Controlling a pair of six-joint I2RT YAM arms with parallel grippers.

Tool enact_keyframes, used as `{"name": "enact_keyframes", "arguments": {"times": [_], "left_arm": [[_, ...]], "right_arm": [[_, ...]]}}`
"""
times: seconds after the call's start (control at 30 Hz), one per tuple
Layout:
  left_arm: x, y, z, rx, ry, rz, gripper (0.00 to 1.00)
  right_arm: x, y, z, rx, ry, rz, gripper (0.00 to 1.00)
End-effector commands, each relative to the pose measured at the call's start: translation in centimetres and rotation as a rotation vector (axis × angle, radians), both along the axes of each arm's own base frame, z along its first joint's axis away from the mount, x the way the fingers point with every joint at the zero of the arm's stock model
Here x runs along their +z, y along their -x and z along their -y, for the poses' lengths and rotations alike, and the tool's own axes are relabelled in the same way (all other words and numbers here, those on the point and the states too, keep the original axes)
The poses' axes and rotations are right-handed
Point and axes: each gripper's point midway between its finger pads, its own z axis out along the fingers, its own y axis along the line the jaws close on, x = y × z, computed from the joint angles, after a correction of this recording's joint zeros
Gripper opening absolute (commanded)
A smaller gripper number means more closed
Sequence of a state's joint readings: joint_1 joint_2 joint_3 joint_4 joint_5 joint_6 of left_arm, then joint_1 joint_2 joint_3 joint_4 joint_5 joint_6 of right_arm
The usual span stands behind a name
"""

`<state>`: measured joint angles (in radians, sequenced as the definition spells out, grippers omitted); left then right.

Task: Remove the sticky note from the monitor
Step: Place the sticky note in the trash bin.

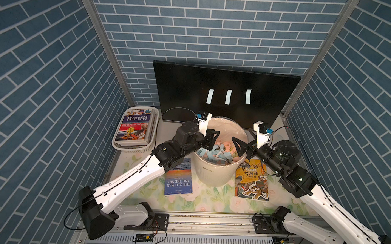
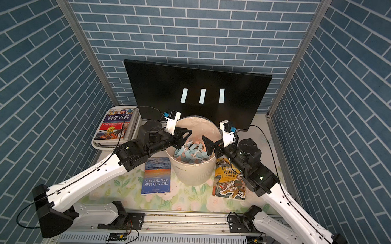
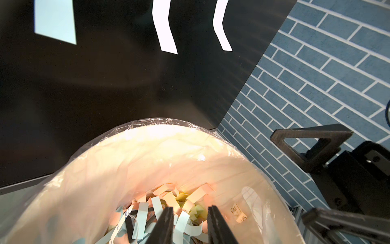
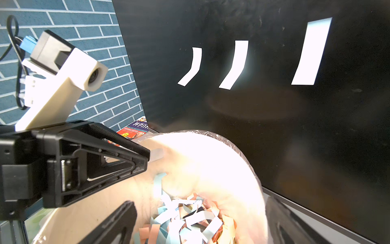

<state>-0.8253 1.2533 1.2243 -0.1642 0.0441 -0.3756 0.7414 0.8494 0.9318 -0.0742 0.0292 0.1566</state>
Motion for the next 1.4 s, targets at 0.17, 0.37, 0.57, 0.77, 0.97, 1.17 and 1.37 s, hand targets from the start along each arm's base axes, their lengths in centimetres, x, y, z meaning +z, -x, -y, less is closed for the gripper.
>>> {"name": "enact_keyframes", "arguments": {"times": [0.17,0.37,0.57,0.77,0.97,1.17,1.37], "left_arm": [[1.2,0.1,-0.3,0.008,0.002,0.037,0.41],[1.6,0.0,-0.5,0.022,0.017,0.053,0.49],[3.0,-0.7,-1.2,0.062,0.050,0.084,0.74],[5.0,-1.6,-3.0,0.114,0.125,0.111,0.96],[6.6,-2.7,-4.4,0.131,0.202,0.126,1.00],[7.1,-4.4,-5.9,0.128,0.316,0.100,1.00],[7.0,-6.4,-7.2,0.135,0.413,0.066,1.00]], "right_arm": [[1.2,0.1,-0.1,0.010,-0.015,0.034,1.00],[1.3,0.1,-0.1,0.011,-0.015,0.034,1.00],[1.5,0.3,0.3,0.004,-0.023,0.040,0.99],[1.5,0.5,0.6,-0.004,-0.025,0.040,1.00],[1.6,0.7,0.9,-0.009,-0.022,0.045,1.00],[1.9,1.1,1.8,-0.029,-0.016,0.052,1.00],[1.6,1.6,2.6,-0.045,-0.016,0.051,1.00]]}}
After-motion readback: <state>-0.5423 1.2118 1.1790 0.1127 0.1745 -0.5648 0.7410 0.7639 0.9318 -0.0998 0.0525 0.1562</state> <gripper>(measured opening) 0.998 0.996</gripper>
